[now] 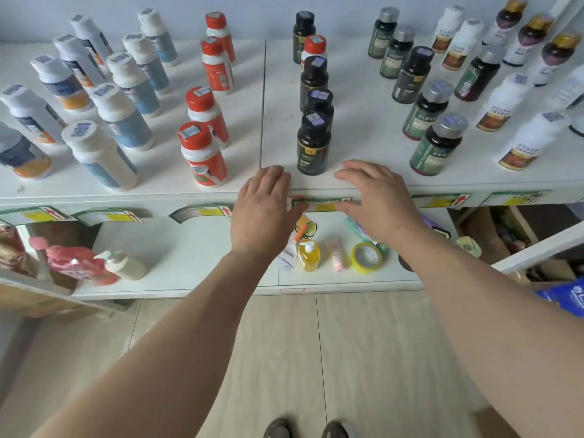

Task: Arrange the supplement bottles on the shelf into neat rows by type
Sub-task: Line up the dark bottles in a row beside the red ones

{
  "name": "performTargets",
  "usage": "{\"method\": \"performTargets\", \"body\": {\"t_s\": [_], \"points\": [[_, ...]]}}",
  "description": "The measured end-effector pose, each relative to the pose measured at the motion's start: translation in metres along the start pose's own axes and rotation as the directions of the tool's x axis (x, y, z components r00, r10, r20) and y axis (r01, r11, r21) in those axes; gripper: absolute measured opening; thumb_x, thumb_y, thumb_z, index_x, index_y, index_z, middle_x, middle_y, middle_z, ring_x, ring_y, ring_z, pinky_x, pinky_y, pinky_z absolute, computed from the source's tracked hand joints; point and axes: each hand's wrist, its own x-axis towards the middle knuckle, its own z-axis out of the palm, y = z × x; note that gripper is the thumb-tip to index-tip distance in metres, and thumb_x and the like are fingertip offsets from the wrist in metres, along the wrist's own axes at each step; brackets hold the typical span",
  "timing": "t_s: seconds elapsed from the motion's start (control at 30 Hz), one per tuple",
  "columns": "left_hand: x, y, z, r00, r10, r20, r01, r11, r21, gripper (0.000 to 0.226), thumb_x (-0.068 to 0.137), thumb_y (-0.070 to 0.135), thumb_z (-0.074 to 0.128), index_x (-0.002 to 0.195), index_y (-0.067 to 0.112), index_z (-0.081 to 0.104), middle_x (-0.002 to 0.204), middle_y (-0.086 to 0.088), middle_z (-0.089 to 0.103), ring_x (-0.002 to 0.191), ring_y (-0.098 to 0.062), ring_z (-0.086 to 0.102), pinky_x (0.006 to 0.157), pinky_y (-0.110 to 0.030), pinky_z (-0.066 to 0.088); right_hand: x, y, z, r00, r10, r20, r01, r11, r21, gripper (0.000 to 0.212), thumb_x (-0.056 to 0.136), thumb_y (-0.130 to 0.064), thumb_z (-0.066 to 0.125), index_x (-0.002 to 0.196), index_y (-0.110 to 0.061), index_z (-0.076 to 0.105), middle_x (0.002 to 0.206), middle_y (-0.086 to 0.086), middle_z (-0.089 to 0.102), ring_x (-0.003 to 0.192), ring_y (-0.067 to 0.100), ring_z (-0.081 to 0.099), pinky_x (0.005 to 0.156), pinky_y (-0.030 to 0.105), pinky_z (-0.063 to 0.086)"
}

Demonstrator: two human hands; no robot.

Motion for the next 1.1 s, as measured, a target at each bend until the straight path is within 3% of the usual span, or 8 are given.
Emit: {"method": "performTargets", "body": {"t_s": [0.3, 0.47, 0.53, 0.8, 0.9, 0.97, 1.03, 1.1], "points": [[0.001, -0.001, 0.000, 1.000, -0.004, 0.017, 0.005, 1.000, -0.015, 0.058, 0.088, 0.045, 0.062, 0.132, 0.008, 0.056, 0.140, -0.007, 0.053, 0.133, -0.027, 0.044, 0.111, -0.036, 0.031, -0.003, -0.001, 0.000, 1.000, 0.000, -0.007, 0.000, 1.000, 0.019, 0.049, 0.085, -0.030, 0.072, 0.132, -0.022, 0.058, 0.146, -0.006, 0.047, 0.131, 0.019, 0.041, 0.106, 0.032, 0.025], [0.007, 0.007, -0.019, 0.984, -0.063, 0.169, 0.073, 0.996, -0.053, 0.061, 0.092, 0.046, 0.055, 0.142, 0.014, 0.044, 0.151, -0.001, 0.039, 0.142, -0.020, 0.029, 0.117, -0.032, 0.020, -0.002, -0.012, -0.020, 0.992, 0.058, 0.110, -0.071, 0.991, 0.113, 0.056, 0.085, -0.034, 0.072, 0.135, -0.016, 0.055, 0.148, -0.002, 0.045, 0.135, 0.018, 0.041, 0.113, 0.034, 0.028], [0.012, 0.011, -0.031, 0.968, -0.093, 0.233, 0.115, 0.990, -0.079, 0.062, 0.092, 0.047, 0.055, 0.143, 0.015, 0.042, 0.151, 0.000, 0.039, 0.141, -0.019, 0.031, 0.116, -0.033, 0.024, 0.001, -0.020, -0.033, 0.991, 0.091, 0.101, -0.107, 0.980, 0.169, 0.055, 0.088, -0.036, 0.068, 0.136, -0.014, 0.054, 0.147, 0.000, 0.047, 0.135, 0.019, 0.042, 0.113, 0.034, 0.030], [0.043, 0.025, -0.053, 0.845, -0.315, 0.432, 0.459, 0.843, -0.281, 0.076, 0.087, 0.041, 0.064, 0.150, 0.022, 0.025, 0.149, 0.001, 0.042, 0.131, -0.022, 0.045, 0.102, -0.037, 0.040, 0.052, -0.061, -0.085, 0.983, 0.170, 0.073, -0.185, 0.903, 0.389, 0.055, 0.088, -0.045, 0.065, 0.134, -0.017, 0.054, 0.133, 0.002, 0.058, 0.121, 0.018, 0.054, 0.100, 0.032, 0.042], [0.052, 0.027, -0.047, 0.828, -0.323, 0.458, 0.498, 0.799, -0.337, 0.076, 0.084, 0.040, 0.065, 0.149, 0.026, 0.026, 0.145, 0.003, 0.046, 0.127, -0.022, 0.049, 0.098, -0.038, 0.045, 0.067, -0.068, -0.080, 0.970, 0.204, 0.133, -0.237, 0.913, 0.333, 0.046, 0.082, -0.052, 0.067, 0.116, -0.022, 0.062, 0.116, -0.001, 0.064, 0.106, 0.021, 0.060, 0.085, 0.034, 0.048], [0.058, 0.030, -0.043, 0.839, -0.314, 0.444, 0.491, 0.787, -0.372, 0.062, 0.081, 0.041, 0.065, 0.137, 0.030, 0.038, 0.131, 0.004, 0.057, 0.115, -0.023, 0.057, 0.085, -0.036, 0.048, 0.072, -0.070, -0.074, 0.962, 0.231, 0.143, -0.263, 0.923, 0.280, 0.042, 0.078, -0.056, 0.067, 0.105, -0.024, 0.063, 0.102, -0.004, 0.064, 0.095, 0.020, 0.060, 0.074, 0.034, 0.047], [0.066, 0.033, -0.041, 0.856, -0.300, 0.421, 0.474, 0.779, -0.409, 0.046, 0.080, 0.041, 0.064, 0.121, 0.032, 0.045, 0.112, 0.006, 0.065, 0.098, -0.021, 0.061, 0.072, -0.031, 0.045, 0.076, -0.071, -0.069, 0.958, 0.248, 0.148, -0.279, 0.927, 0.253, 0.042, 0.079, -0.054, 0.068, 0.107, -0.023, 0.063, 0.102, -0.002, 0.062, 0.094, 0.021, 0.058, 0.076, 0.035, 0.048], [0.067, 0.033, -0.042, 0.866, -0.276, 0.417, 0.460, 0.767, -0.447, 0.041, 0.081, 0.040, 0.065, 0.118, 0.032, 0.049, 0.105, 0.008, 0.066, 0.090, -0.018, 0.059, 0.070, -0.028, 0.042, 0.077, -0.070, -0.070, 0.954, 0.253, 0.162, -0.289, 0.919, 0.268, 0.042, 0.080, -0.052, 0.068, 0.109, -0.022, 0.064, 0.104, 0.000, 0.062, 0.096, 0.022, 0.058, 0.080, 0.036, 0.049]]}}
